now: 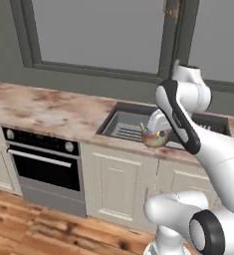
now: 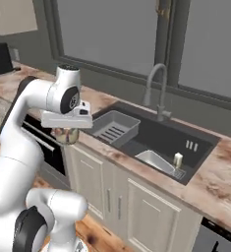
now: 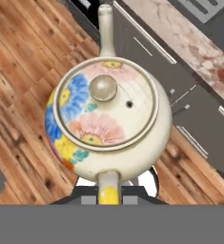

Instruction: Pick the teapot and tupperware and place them in the sink. Then turn on the water.

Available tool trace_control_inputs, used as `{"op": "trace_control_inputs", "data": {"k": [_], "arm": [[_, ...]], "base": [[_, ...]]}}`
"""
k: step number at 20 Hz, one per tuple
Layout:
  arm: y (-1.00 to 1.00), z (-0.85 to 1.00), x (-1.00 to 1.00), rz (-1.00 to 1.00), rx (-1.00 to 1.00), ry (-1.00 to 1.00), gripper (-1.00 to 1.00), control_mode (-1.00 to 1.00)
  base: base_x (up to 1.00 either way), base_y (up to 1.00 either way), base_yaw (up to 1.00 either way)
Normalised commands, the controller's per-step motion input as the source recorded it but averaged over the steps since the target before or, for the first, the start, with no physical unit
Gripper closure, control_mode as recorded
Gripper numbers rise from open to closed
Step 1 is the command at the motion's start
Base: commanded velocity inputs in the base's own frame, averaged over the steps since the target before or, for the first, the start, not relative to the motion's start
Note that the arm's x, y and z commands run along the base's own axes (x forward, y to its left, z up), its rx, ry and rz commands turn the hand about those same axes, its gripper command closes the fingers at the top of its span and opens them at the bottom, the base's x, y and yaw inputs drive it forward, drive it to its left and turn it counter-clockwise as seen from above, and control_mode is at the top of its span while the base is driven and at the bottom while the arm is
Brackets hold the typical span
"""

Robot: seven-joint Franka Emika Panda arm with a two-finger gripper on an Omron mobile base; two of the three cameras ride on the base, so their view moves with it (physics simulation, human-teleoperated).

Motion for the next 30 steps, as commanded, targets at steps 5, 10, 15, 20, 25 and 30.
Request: {"op": "trace_control_inputs", "data": {"k": [5, 10, 15, 20, 25, 30], "arm": [[0.00, 0.00, 0.00, 0.00, 0.00, 0.00, 1.00, 1.00], [0.00, 0.00, 0.00, 0.00, 0.00, 0.00, 1.00, 1.00], [0.00, 0.00, 0.00, 0.00, 0.00, 0.00, 1.00, 1.00], [0.00, 0.00, 0.00, 0.00, 0.00, 0.00, 1.00, 1.00], [0.00, 0.00, 0.00, 0.00, 0.00, 0.00, 1.00, 1.00], [0.00, 0.00, 0.00, 0.00, 0.00, 0.00, 1.00, 1.00]], "base": [[0.00, -0.22, -0.74], [0.04, -0.30, -0.74], [0.02, -0.46, -0.70], [0.51, 0.38, -0.38], [0.69, 0.28, -0.12], [0.88, 0.46, 0.05]]}}
